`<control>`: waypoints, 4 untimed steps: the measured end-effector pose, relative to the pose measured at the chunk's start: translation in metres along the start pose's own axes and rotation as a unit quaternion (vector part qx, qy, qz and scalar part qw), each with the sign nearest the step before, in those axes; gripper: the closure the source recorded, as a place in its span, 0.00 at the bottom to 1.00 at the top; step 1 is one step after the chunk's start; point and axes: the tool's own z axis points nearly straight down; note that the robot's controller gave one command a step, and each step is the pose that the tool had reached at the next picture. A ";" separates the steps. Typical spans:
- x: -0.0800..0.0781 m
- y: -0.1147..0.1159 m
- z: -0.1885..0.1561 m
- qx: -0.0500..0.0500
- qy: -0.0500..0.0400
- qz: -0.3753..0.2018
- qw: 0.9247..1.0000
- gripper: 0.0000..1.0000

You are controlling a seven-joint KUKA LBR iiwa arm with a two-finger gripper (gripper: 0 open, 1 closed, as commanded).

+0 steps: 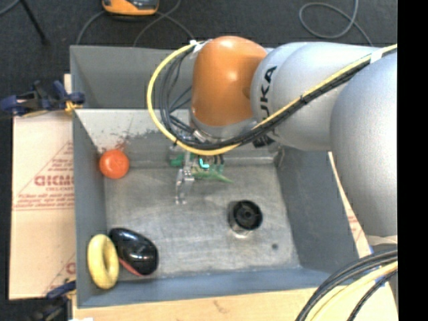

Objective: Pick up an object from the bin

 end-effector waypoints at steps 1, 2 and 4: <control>-0.002 -0.001 -0.005 -0.001 -0.004 0.001 1.000 0.00; -0.021 -0.042 0.063 -0.001 -0.007 0.032 0.999 0.00; -0.025 -0.064 0.084 -0.001 -0.004 0.022 1.000 0.00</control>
Offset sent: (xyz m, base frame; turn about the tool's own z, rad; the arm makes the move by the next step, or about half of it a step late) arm 0.0274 -0.0660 -0.1048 0.0973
